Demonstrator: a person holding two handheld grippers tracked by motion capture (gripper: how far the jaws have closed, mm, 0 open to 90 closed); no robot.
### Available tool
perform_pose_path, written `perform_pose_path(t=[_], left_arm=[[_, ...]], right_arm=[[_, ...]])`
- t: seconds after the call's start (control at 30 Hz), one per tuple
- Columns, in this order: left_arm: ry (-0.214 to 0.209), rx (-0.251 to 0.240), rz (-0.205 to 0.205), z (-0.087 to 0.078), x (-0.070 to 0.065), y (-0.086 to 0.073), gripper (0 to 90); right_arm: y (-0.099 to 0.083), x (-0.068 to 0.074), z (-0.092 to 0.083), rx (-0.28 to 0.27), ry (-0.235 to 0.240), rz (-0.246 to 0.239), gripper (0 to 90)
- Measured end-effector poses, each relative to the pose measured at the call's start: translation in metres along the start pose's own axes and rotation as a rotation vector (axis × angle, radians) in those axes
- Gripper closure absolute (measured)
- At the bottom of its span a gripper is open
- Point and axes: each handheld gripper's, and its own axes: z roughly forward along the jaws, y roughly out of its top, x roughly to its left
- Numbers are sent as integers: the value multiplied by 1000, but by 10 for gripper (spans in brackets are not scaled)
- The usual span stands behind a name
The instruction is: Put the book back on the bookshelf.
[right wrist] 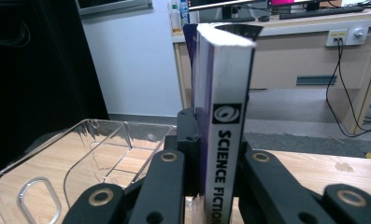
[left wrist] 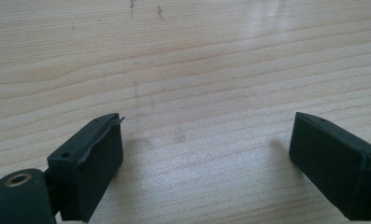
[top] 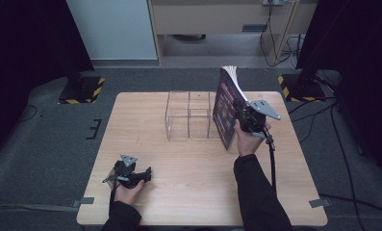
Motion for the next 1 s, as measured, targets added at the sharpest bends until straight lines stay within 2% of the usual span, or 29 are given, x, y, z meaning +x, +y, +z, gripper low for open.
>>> perform_pose_path(t=[0.37, 0.6, 0.77, 1.0], left_arm=[[-1, 0, -1, 0, 0, 0, 91], [-1, 0, -1, 0, 0, 0, 90], [0, 0, -1, 0, 0, 0, 90], [0, 0, -1, 0, 0, 0, 90]], right_arm=[[-7, 4, -2, 1, -23, -34, 826], [-5, 3, -7, 34, -32, -50, 808], [-7, 0, -10, 81, -9, -41, 757], [-8, -1, -6, 118, 0, -38, 761]])
